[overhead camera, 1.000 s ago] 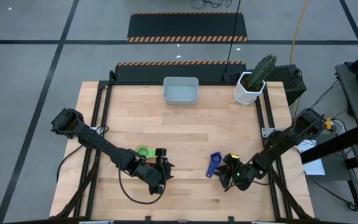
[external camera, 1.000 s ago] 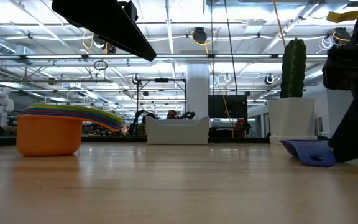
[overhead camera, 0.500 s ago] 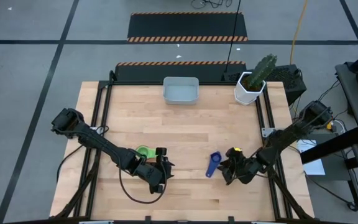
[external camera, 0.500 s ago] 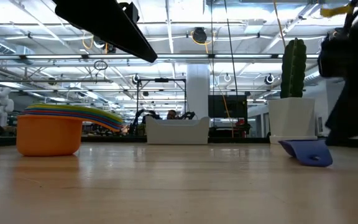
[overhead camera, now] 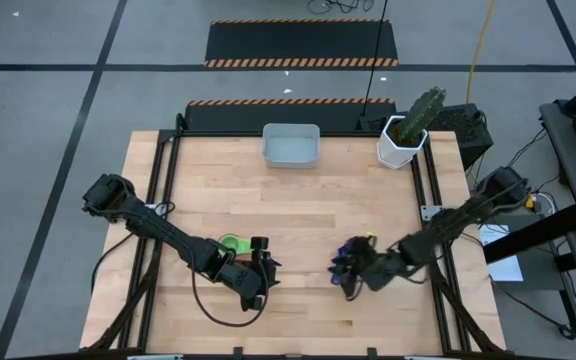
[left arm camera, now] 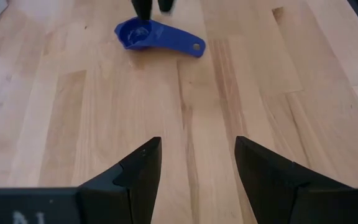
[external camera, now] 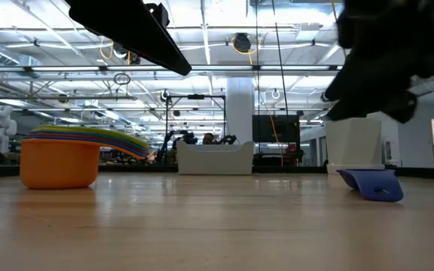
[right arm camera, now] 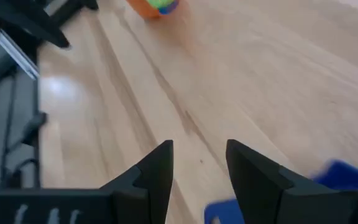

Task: Nest measuring cups in basket
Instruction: Stack the dark blue measuring cup into the green measuring cup

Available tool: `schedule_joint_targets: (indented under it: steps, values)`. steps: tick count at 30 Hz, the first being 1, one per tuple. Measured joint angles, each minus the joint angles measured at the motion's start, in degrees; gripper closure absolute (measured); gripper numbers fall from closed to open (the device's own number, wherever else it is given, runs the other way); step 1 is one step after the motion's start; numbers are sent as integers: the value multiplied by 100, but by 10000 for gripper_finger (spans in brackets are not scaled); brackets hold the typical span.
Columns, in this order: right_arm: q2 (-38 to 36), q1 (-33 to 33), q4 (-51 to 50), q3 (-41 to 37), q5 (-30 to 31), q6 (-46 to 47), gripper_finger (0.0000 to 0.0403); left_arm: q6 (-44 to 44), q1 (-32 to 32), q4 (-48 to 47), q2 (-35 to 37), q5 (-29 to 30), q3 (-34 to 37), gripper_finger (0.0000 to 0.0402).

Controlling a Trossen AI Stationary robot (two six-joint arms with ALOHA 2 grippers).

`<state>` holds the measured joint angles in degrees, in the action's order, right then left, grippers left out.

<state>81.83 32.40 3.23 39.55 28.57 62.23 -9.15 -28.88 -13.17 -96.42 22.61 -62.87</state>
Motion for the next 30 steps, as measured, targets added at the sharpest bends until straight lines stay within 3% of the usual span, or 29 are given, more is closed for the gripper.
schedule_joint_targets:
  steps: [3,7,14,21,30]
  values:
    - [568,-349,-58,399,-614,-332,260,0,0,19,0,1,0,195]
    - [1143,-593,-864,982,-1380,-441,260,-13,-1,13,0,0,0,195]
    - [1467,-548,-2737,1598,-1974,-8,260,-13,-4,-23,0,1,0,195]
    - [1096,-207,-3275,1611,-1924,449,260,-35,-49,-14,0,1,0,195]
    - [332,293,-4447,1613,-934,1570,260,-35,-50,13,0,1,0,195]
